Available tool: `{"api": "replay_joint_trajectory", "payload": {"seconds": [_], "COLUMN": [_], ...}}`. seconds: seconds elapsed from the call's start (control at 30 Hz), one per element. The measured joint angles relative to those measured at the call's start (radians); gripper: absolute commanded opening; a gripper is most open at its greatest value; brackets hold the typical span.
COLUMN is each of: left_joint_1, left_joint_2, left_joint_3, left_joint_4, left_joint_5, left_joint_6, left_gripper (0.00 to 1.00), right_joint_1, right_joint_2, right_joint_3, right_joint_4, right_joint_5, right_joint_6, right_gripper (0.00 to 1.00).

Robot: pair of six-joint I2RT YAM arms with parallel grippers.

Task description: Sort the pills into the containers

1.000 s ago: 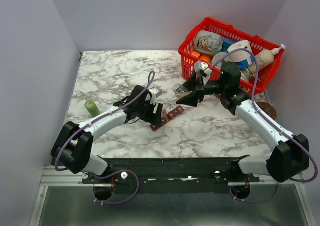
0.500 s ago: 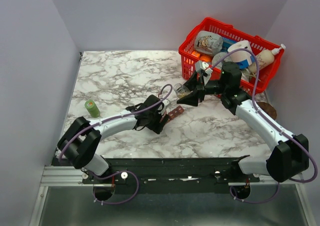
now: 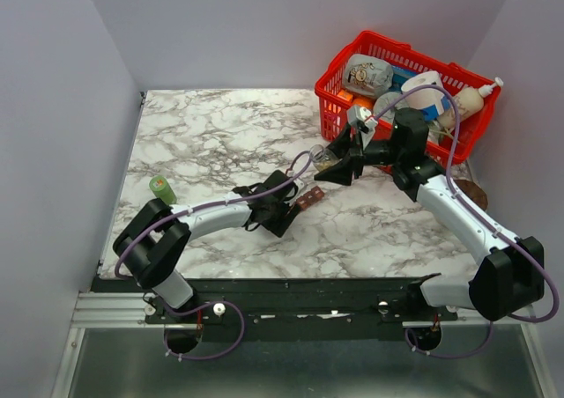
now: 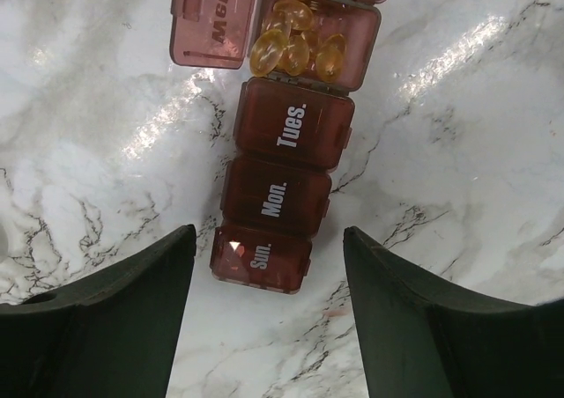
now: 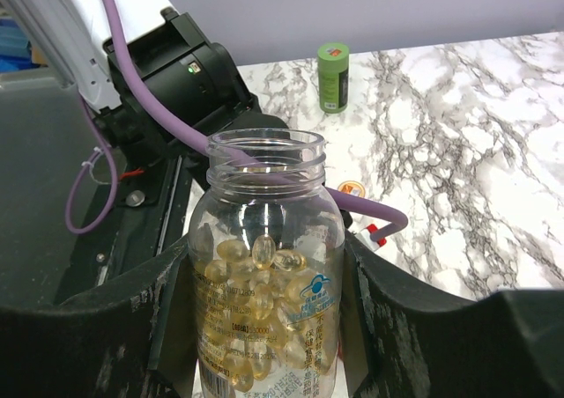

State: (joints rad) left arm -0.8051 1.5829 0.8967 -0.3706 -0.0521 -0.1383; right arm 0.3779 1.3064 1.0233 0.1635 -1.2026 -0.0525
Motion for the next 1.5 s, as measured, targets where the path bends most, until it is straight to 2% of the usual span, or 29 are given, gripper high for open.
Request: {"api": "replay_joint_trajectory", "payload": {"seconds": [0.13, 0.3, 0.43, 0.77, 1.5], "left_joint_1": [-0.011, -0.024, -0.027, -0.042, -0.082], "left_joint_2": [0.015, 0.025, 0.025, 0.025, 0.028], "left_joint_3": [0.013, 0.013, 0.013, 0.016, 0.103], "left_joint_4": [-0.014, -0.026, -0.029, -0.047, -0.228], "left_joint_5": [-0.021, -0.043, -0.053, -0.085, -0.159], "left_joint_6": [0.0, 0.0, -0.003, -0.003, 0.03], "left_gripper": [0.68, 0.55, 0.49, 0.48, 0.46], "right_joint_1": [-0.007, -0.009, -0.01, -0.013, -0.024], "right_joint_2": [0.0, 0.0, 0.0, 0.0, -0.002], "right_joint_3": [0.0, -0.003, -0.004, -0.004, -0.005], "right_joint_4": [0.0, 0.0, 0.0, 0.001, 0.022], "right_joint_5": [0.0, 0.0, -0.001, -0.007, -0.019], "right_joint_6": [0.0, 0.002, 0.003, 0.008, 0.012], "right_gripper": [0.09, 0.09, 0.09, 0.09, 0.09]}}
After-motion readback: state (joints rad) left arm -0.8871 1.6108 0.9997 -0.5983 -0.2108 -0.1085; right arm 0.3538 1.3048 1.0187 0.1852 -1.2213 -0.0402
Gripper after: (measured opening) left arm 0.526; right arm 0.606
